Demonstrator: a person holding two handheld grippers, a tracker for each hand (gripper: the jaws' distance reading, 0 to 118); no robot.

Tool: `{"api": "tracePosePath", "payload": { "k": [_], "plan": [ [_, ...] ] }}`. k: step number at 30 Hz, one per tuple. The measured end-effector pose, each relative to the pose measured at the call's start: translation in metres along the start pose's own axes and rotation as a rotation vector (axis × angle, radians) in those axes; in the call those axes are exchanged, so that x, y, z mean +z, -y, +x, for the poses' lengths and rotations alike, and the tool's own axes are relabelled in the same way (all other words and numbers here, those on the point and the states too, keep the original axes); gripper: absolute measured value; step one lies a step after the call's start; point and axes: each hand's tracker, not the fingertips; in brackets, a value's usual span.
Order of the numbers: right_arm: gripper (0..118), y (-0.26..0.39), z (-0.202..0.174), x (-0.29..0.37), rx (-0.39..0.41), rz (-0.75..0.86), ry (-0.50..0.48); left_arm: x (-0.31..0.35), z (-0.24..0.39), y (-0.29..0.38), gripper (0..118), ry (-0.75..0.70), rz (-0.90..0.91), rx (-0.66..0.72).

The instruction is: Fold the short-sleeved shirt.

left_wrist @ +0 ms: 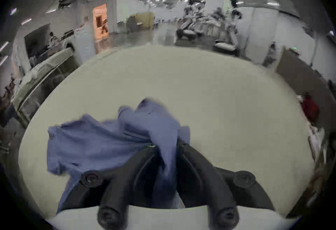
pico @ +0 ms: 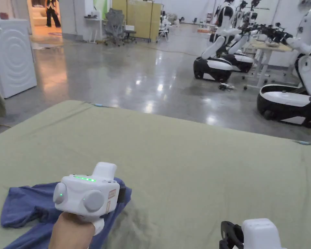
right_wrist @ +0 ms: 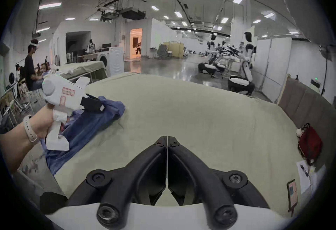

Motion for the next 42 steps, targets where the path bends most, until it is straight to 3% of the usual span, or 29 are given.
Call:
{"api": "tracePosePath", "payload": {
  "k": [8, 13, 18, 22, 23, 25, 26, 33, 37, 38, 39, 41, 42],
  "plan": [
    [5, 0.008, 0.089, 0.068, -0.058, 0.062, 0.167, 0.019, 0.2, -0.035, 11, 0.358, 0.089, -0.14],
    [5, 0.024, 0.139, 0.093, -0.093, 0.042, 0.27, -0.025, 0.307, 0.016, 11, 0.426, -0.066, -0.282],
    [5, 0.047, 0.17, 0.096, -0.125, 0.026, 0.296, -0.089, 0.354, 0.092, 11, 0.39, -0.258, -0.324],
    [5, 0.052, 0.177, 0.093, -0.129, 0.017, 0.293, -0.08, 0.347, 0.097, 13, 0.382, -0.204, -0.291],
    [5, 0.051, 0.176, 0.092, -0.13, 0.022, 0.287, -0.07, 0.342, 0.091, 20, 0.397, -0.151, -0.28],
    [5, 0.048, 0.172, 0.093, -0.127, 0.031, 0.281, -0.033, 0.329, 0.08, 82, 0.448, -0.03, -0.265],
    [5, 0.046, 0.169, 0.094, -0.12, 0.044, 0.28, -0.013, 0.322, 0.075, 102, 0.442, 0.016, -0.259],
    [5, 0.04, 0.134, 0.105, -0.126, 0.11, 0.261, 0.144, 0.241, 0.074, 107, 0.218, 0.389, -0.294],
    [5, 0.041, 0.104, 0.1, -0.119, 0.108, 0.216, 0.193, 0.187, 0.097, 107, 0.105, 0.364, -0.314],
    [5, 0.04, 0.096, 0.098, -0.132, 0.1, 0.193, 0.197, 0.174, 0.103, 106, 0.136, 0.309, -0.335],
    [5, 0.04, 0.088, 0.094, -0.153, 0.088, 0.164, 0.198, 0.165, 0.11, 87, 0.131, 0.254, -0.351],
    [5, 0.04, 0.072, 0.089, -0.155, 0.081, 0.126, 0.196, 0.145, 0.123, 7, -0.011, 0.18, -0.385],
    [5, 0.041, 0.067, 0.087, -0.151, 0.078, 0.117, 0.196, 0.133, 0.127, 4, -0.025, 0.194, -0.387]
  ]
}}
